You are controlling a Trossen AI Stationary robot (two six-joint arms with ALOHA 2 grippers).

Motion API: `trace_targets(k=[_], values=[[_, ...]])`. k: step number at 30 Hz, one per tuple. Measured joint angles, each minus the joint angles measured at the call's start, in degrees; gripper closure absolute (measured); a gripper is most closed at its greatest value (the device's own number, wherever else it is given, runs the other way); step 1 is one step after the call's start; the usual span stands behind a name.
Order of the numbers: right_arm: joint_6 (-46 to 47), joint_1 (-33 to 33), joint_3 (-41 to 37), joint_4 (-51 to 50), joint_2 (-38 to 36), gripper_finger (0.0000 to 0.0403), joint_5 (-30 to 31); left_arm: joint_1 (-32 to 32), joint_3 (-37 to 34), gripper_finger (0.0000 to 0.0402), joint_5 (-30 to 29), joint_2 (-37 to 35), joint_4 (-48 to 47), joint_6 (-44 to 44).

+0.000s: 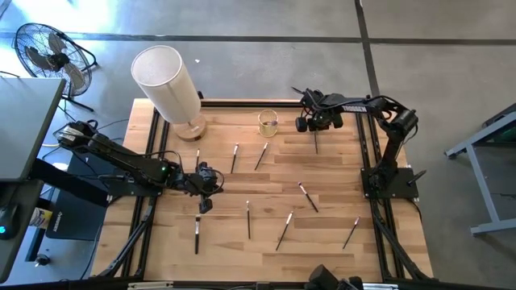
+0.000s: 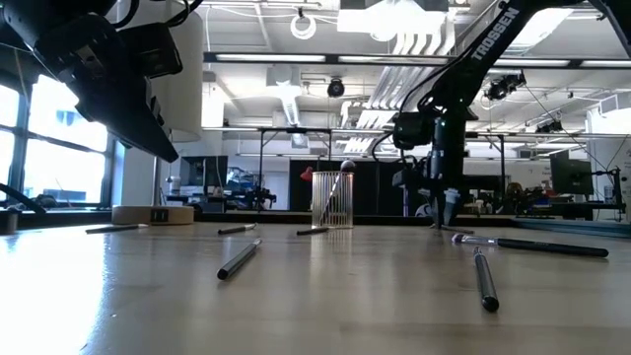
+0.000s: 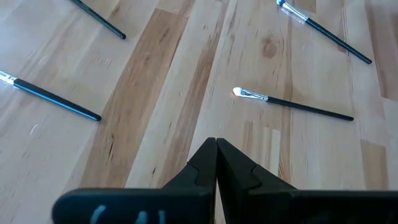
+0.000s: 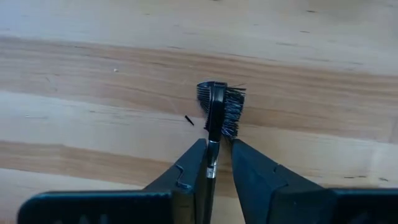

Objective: Sort items
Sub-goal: Put the dual eyebrow brush into the glass

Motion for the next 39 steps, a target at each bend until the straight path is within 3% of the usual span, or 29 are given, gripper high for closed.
trace_targets(k=[8, 13, 19, 27, 39], values=[[-6.67, 0.05, -0.02, 0.22, 0.0, 0.0331, 1.58, 0.0, 0.0, 0.0401, -0.04, 0.0, 0.0, -0.81], [-12.74, 0.07, -0.02, 0.44, -0.05, 0.0389, 0.58, 0.0, 0.0, 0.0401, -0.15, 0.0, 0.0, -0.83], [-26.05, 0.31, 0.09, -1.94, -0.17, 0.0397, -4.1, 0.0, 0.0, 0.0401, -0.58, 0.0, 0.0, -0.94], [-24.47, 1.15, -0.26, -5.89, -3.29, 0.0402, -8.3, 0.0, 0.02, 0.0401, -1.09, 0.0, -0.02, -0.9], [-24.38, 4.94, -0.13, -4.53, -14.74, 0.0402, -3.04, 0.0, 0.05, 0.0401, -1.51, 0.0, -0.04, -0.76]])
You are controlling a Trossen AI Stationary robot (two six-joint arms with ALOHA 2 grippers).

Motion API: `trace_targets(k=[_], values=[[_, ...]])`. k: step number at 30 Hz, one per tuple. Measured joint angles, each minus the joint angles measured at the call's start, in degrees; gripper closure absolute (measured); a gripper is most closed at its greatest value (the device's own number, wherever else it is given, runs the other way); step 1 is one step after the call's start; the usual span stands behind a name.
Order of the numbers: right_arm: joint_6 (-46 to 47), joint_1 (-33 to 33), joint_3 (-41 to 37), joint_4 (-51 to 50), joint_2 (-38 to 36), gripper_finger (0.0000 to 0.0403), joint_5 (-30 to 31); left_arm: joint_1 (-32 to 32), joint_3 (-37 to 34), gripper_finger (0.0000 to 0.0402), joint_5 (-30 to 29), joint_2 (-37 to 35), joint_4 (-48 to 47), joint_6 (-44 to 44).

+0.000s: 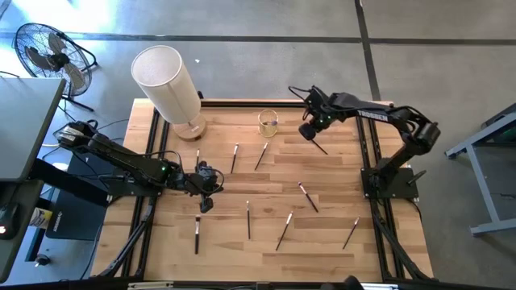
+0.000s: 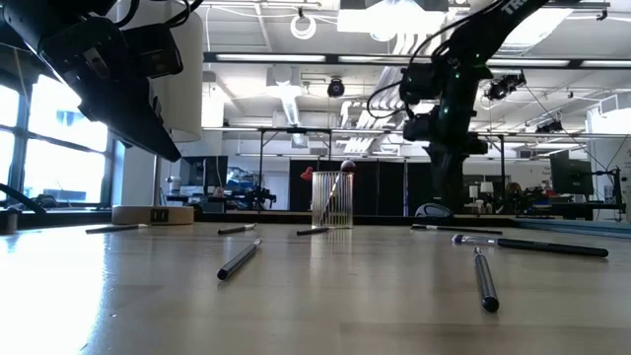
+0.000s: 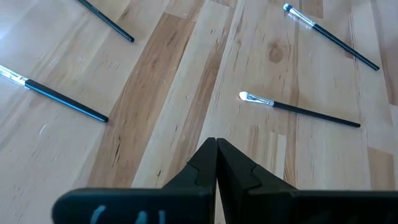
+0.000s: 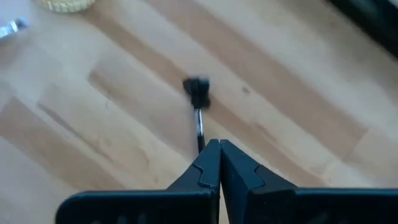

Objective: Sort items
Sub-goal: Put the dual eyebrow brush into the glass

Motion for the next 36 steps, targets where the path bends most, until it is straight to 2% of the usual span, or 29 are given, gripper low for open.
trace_targets(k=[9, 14, 19, 24, 31, 33, 36], values=[[-4.36, 1.95, 0.01, 8.67, 3.51, 0.0394, 0.6, 0.0, 0.02, 0.0401, -0.02, 0.0, 0.04, -0.58], [-7.85, 2.25, 0.07, 10.6, 6.94, 0.0346, -0.2, 0.0, -0.01, 0.0401, -0.02, 0.0, 0.39, -0.9], [-10.9, 2.09, 0.05, 11.06, 10.11, 0.0287, 1.84, 0.0, 0.01, 0.0401, -0.04, 0.0, 0.5, -1.92], [-12.69, 1.97, 0.07, 12.79, 12.89, 0.0262, 1.84, 0.0, 0.01, 0.0401, -0.04, 0.0, 0.5, -2.09], [-13.75, 1.97, 0.44, 11.52, 16.58, 0.0275, 1.1, 0.0, 0.01, 0.0401, -0.09, 0.0, 0.5, -2.34], [-13.95, 1.97, 0.44, 11.03, 17.08, 0.0301, 0.54, 0.0, 0.01, 0.0401, -0.17, 0.0, 0.5, -2.34], [-14.02, 1.99, 0.4, 10.79, 17.13, 0.0371, -0.69, 0.0, 0.01, 0.0401, -0.46, 0.0, 0.52, -2.32]])
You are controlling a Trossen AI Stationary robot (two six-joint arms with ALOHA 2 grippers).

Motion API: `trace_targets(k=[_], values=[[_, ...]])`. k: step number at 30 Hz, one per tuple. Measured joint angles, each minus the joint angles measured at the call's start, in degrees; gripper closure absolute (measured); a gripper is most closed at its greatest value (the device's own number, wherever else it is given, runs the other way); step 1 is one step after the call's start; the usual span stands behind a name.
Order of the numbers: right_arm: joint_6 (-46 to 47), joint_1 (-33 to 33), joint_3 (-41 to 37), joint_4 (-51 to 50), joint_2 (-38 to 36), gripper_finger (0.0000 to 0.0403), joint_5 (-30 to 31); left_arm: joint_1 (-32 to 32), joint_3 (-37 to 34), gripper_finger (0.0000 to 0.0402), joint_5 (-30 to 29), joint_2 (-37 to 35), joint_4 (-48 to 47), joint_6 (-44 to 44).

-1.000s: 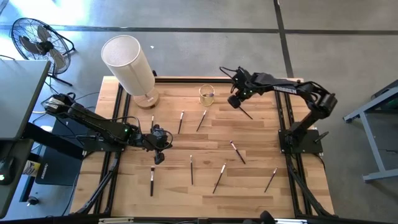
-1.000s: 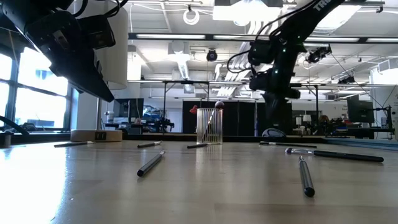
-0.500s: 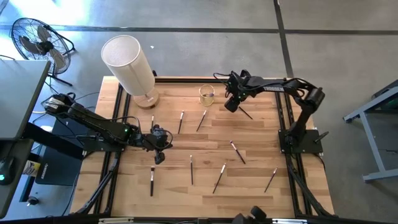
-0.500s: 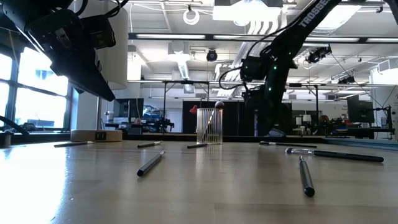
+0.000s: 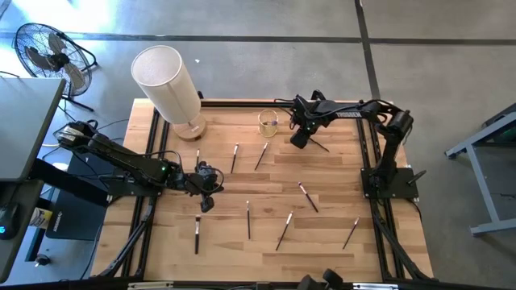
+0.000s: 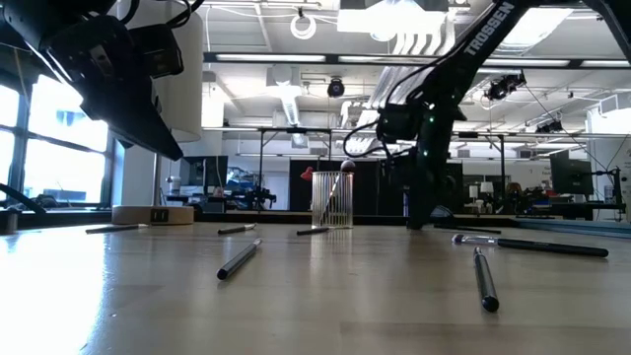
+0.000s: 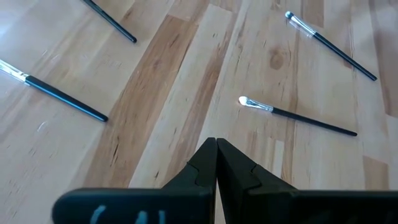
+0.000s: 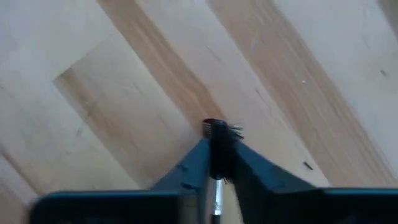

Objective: Sort items
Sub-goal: Put the dual eyebrow brush into the glass

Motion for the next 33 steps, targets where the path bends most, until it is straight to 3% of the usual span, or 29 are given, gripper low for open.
trace_targets(k=[8, 17, 21, 25, 29, 33], values=[[2.1, -0.07, -0.42, -3.05, -2.77, 0.0392, -0.97, 0.0, 0.0, 0.0401, -0.94, 0.0, 0.0, 0.07], [6.08, 0.24, -0.5, 0.36, -15.59, 0.0393, 1.46, 0.02, 0.0, 0.0401, -1.11, 0.0, 0.2, 0.15], [5.65, 0.77, -0.36, 11.32, -21.11, 0.0393, 1.96, 0.02, -0.01, 0.0401, -1.13, 0.0, 0.3, 0.13], [5.13, 0.97, -0.4, 29.35, -21.77, 0.0393, -4.95, 0.02, -0.01, 0.0401, -1.34, 0.0, 0.41, 0.13], [5.03, 2.23, -0.2, 51.53, -18.83, 0.0393, -11.52, 0.0, 0.01, 0.0401, -1.61, 0.0, 0.46, 0.11], [4.31, 3.92, -0.33, 64.06, -13.88, 0.0393, -14.59, 0.0, 0.0, 0.0401, -1.61, 0.0, 0.46, 0.09]])
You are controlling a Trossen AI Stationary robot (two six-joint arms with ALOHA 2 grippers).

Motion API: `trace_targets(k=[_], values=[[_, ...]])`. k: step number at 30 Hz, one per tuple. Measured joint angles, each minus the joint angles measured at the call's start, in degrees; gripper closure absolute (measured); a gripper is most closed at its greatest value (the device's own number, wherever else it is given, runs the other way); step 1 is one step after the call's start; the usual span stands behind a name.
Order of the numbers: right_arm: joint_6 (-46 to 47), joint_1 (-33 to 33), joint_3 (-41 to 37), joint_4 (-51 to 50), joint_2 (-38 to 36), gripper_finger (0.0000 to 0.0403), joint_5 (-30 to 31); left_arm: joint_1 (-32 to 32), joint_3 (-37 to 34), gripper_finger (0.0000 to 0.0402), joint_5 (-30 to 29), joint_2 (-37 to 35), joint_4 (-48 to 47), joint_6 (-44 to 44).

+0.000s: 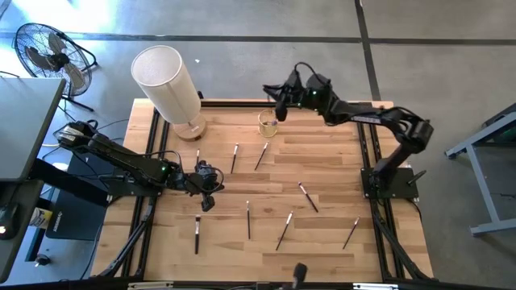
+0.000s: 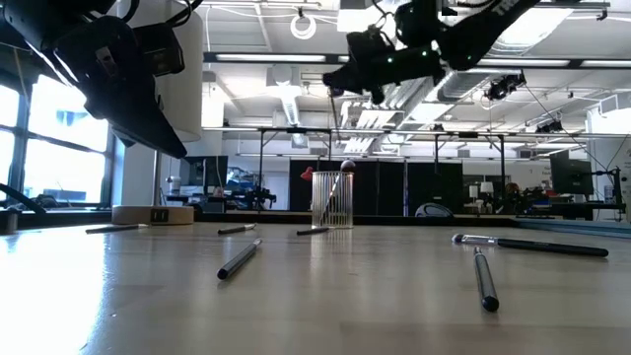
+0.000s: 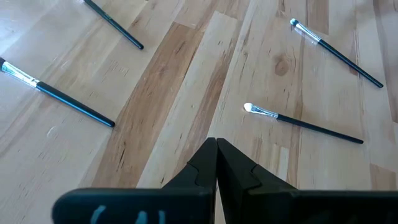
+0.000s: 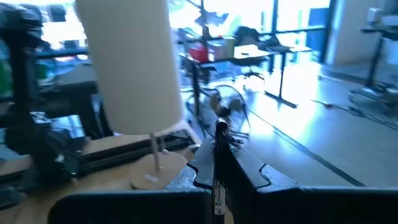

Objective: Sort items
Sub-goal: Put the dual eyebrow brush into the glass

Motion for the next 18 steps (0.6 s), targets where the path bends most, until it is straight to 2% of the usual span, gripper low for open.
trace_targets(k=[10, 18], values=[[-5.21, 1.85, -0.02, 2.79, 8.91, 0.0393, 0.01, 0.0, -0.02, 0.0402, 0.02, 0.0, 0.0, -1.29], [-6.27, 0.71, 0.0, 0.18, 11.2, 0.0388, 0.45, 0.0, -0.02, 0.0401, 0.04, 0.0, 0.0, -1.61]])
